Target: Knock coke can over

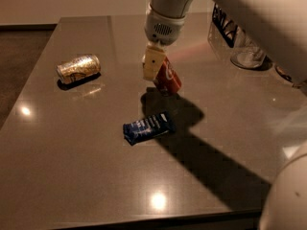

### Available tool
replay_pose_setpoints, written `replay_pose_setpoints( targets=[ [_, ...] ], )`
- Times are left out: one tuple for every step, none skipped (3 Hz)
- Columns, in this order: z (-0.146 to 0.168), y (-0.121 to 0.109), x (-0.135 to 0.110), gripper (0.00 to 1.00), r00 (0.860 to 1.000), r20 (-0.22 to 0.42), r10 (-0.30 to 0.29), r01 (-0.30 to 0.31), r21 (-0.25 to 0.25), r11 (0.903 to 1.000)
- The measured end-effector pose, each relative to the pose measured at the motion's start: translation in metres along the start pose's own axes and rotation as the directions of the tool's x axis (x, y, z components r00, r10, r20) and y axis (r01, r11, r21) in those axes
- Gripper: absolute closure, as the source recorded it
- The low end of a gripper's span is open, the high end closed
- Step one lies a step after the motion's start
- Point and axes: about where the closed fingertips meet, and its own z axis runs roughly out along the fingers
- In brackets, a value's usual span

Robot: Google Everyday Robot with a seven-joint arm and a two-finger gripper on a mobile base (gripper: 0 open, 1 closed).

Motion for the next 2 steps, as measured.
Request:
replay_pose_setpoints(
  targets=[
    [0.011,-0.004,0.001,0.88,0.995,-0.092,-0.050,0.051,0.008,0.9987],
    [0.023,-0.005,-0.003,0.64,0.977,-0.179,-0.113,0.117,0.015,0.9930]
  ],
)
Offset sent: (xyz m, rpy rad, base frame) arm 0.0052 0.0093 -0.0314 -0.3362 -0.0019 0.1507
